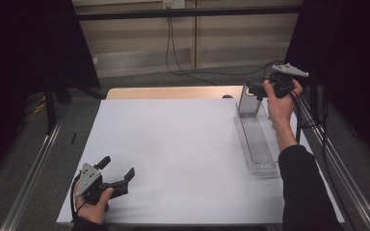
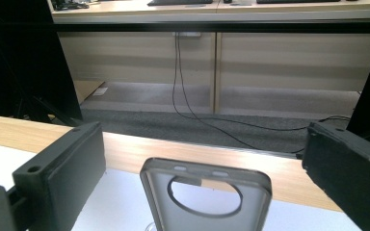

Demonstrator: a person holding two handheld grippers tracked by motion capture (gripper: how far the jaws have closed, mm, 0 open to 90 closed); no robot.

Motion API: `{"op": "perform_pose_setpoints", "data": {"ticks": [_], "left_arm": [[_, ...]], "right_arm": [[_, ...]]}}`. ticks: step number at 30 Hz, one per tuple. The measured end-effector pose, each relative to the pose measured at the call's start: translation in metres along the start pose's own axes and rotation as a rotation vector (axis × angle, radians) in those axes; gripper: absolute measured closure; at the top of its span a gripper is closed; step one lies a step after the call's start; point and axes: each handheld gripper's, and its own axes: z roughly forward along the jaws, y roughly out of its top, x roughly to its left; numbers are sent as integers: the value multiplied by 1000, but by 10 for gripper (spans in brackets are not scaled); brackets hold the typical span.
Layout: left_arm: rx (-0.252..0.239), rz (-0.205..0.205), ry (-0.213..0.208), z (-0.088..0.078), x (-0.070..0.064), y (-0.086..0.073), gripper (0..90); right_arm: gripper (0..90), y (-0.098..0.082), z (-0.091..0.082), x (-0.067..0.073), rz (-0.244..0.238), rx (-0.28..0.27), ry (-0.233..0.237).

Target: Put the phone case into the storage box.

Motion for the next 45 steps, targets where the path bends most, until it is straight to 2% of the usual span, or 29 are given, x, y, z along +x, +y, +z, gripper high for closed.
{"op": "perform_pose_setpoints", "data": {"ticks": [6,14,28,35,45], "left_arm": [[-1,6,0,-1,1,0,32],[-11,6,-3,-4,2,0,32],[-22,-4,-8,-5,0,1,32],[-23,-1,0,-7,1,1,32],[-34,-2,4,-8,0,1,32]], "right_arm": [[9,-7,-8,-4,-8,-1,7],[12,-19,-15,3,-26,-12,29],[12,-37,-34,2,-38,-21,74],[3,-43,-47,1,-61,-28,68],[9,-56,-58,4,-65,-64,126]]}}
